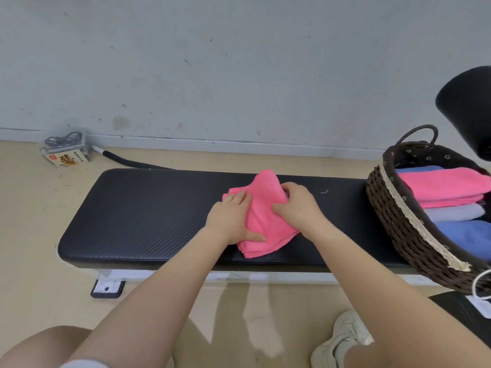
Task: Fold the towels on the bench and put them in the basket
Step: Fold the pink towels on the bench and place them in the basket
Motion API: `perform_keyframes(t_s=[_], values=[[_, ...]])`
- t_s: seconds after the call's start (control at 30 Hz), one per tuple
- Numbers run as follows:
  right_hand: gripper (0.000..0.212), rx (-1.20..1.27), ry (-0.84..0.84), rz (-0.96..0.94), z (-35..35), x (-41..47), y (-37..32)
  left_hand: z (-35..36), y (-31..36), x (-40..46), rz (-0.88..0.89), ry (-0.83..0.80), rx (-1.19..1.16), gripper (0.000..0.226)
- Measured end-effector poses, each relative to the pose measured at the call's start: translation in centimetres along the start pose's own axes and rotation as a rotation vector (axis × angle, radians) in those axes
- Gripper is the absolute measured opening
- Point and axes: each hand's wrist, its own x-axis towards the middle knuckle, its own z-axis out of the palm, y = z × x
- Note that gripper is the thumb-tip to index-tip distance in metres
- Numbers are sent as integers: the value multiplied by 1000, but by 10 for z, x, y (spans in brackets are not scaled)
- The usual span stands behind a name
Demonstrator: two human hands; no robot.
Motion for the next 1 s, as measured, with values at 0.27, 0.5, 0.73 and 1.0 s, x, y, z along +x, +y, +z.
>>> perform_keyframes(t_s=[0.27,0.5,0.73,1.0], values=[[65,-42,-279,-157,24,-14,-37,-8,-33,-30,15,63,-1203,46],[42,-297,-330,-285,55,-20,-42,-7,-57,-31,-176,122,-1040,63],[38,-394,-233,-221,56,-17,-30,-12,-47,-10,154,177,-439,57],[83,-403,-260,104,50,-19,-5,5,-68,-15,89,-13,-250,47]])
